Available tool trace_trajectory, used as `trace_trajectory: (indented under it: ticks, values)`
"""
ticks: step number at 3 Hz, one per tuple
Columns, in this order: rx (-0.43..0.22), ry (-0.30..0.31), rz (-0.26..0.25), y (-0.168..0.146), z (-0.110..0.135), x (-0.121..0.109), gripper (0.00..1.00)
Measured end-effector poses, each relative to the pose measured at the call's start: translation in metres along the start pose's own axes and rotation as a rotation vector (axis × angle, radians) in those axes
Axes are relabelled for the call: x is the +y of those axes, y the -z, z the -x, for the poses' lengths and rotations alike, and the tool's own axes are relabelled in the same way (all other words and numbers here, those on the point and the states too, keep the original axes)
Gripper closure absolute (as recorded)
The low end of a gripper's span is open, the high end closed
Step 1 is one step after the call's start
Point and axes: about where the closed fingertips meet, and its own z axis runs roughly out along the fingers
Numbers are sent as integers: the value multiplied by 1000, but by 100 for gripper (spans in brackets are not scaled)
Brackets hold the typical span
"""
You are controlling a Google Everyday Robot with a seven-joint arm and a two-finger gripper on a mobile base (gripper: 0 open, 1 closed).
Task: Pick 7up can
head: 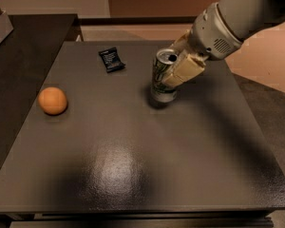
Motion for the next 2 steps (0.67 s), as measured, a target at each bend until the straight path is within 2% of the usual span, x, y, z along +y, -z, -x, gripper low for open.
trace_trajectory:
  ticks: [1, 2]
  values:
    - [-2, 50, -43, 50, 28, -15, 100]
    - [-2, 50, -43, 50, 28, -15, 100]
